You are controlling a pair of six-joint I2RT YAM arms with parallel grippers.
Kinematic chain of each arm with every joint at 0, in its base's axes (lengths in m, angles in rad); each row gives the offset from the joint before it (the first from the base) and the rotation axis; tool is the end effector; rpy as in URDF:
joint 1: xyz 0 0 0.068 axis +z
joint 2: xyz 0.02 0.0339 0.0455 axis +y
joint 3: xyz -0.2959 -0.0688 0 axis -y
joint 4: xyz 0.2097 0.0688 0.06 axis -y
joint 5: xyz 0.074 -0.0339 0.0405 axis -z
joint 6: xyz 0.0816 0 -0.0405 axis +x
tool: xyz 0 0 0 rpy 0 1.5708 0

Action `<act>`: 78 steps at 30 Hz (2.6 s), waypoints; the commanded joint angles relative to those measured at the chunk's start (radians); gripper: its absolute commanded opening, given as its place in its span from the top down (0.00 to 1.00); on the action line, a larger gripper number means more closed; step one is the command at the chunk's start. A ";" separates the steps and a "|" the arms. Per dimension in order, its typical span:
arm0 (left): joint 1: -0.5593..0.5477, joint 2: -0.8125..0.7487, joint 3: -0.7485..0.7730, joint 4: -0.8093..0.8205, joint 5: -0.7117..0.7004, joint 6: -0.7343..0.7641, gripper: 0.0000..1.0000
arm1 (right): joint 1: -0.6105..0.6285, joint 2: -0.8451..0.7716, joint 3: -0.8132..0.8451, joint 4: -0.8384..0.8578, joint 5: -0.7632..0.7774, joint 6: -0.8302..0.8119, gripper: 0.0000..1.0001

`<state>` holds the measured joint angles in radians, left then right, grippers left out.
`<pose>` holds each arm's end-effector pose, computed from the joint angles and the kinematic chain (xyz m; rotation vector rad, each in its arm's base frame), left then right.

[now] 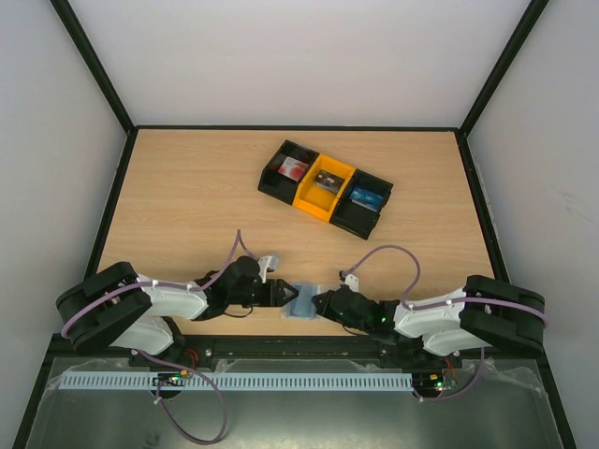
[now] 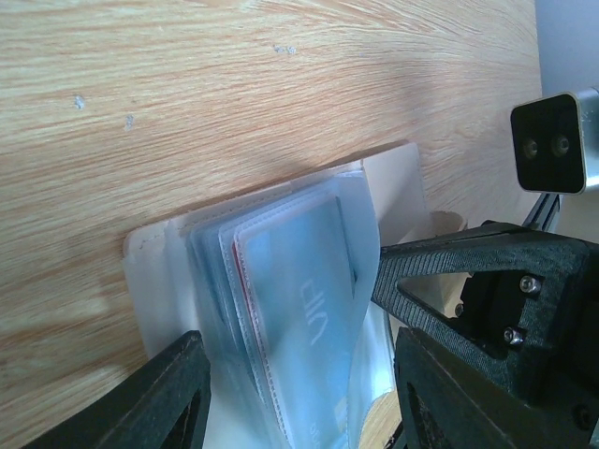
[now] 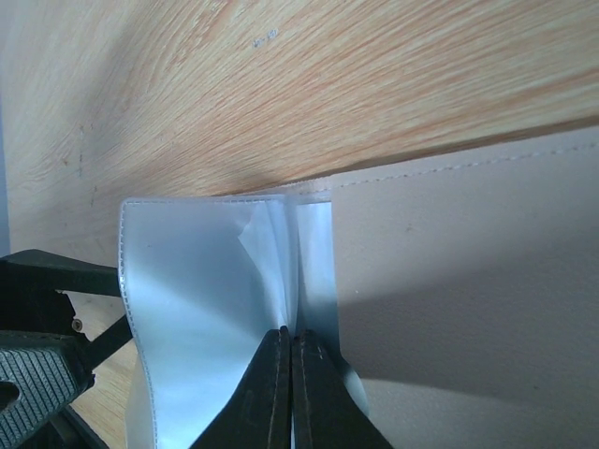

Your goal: Take the credit cards out of the card holder

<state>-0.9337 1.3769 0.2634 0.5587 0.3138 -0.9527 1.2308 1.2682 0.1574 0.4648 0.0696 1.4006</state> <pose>0.1215 -0.2065 0.1623 0.1925 2.4518 -1.3316 0.0730 0.1893 0.1411 0.2634 2.5672 1.2219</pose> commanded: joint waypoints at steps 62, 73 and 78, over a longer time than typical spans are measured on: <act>-0.005 0.013 0.109 -0.134 0.007 0.070 0.34 | 0.006 0.046 -0.046 0.012 0.037 0.025 0.98; -0.005 0.025 0.091 -0.021 0.086 0.019 0.35 | 0.006 0.050 -0.045 0.018 0.033 0.024 0.98; -0.006 0.008 0.093 -0.022 0.093 0.011 0.35 | 0.006 0.041 -0.042 0.018 0.032 0.010 0.97</act>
<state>-0.9337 1.3956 0.3618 0.5076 0.3798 -0.9310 1.2308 1.2942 0.1352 0.5411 0.0715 1.4185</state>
